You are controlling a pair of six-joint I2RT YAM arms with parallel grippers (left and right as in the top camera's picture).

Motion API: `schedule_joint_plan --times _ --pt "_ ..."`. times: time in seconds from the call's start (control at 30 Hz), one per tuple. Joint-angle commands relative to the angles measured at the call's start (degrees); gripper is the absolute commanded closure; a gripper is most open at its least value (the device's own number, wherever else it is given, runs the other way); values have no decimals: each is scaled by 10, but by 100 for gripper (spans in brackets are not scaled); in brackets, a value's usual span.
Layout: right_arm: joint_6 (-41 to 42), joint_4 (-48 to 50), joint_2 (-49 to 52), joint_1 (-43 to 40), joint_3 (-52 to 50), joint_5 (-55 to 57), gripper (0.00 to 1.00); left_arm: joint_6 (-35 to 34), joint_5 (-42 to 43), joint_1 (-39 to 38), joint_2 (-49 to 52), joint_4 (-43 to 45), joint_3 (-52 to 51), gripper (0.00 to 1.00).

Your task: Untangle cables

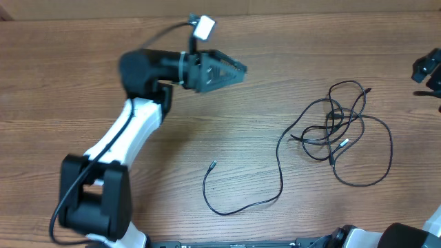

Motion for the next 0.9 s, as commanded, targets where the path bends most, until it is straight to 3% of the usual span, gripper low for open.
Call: schedule_joint_plan --times 0.0,0.1,0.13,0.2,0.3,0.33,0.4,0.47,0.57,0.67,0.87 --pt "3 -1 2 -2 -3 -16 0 34 -134 -14 24 -68 -3 0" --pt "3 0 2 -2 -3 -16 0 112 -211 -22 26 -164 -3 0" --pt "3 1 2 -2 -3 -16 0 191 -259 -27 23 -259 -3 0" --pt "3 2 2 -2 -3 -16 0 301 -309 -35 23 -367 -2 0" --pt "3 2 2 -2 -3 -16 0 450 -339 -57 23 -486 0 0" --pt "-1 5 2 -2 -3 -16 0 560 -338 -80 23 -535 6 0" --pt "-1 9 2 -2 -3 -16 0 666 -351 -109 23 -599 23 0" --pt "-1 11 2 -2 -3 -16 0 781 -421 -150 23 -706 55 0" --pt "-1 11 2 -2 -3 -16 0 941 -619 -235 23 -860 103 0" --pt "-1 11 2 -2 -3 -16 0 985 -725 -295 23 -877 111 0" --pt "-1 5 2 -2 -3 -16 0 981 -722 -343 32 -853 111 0"
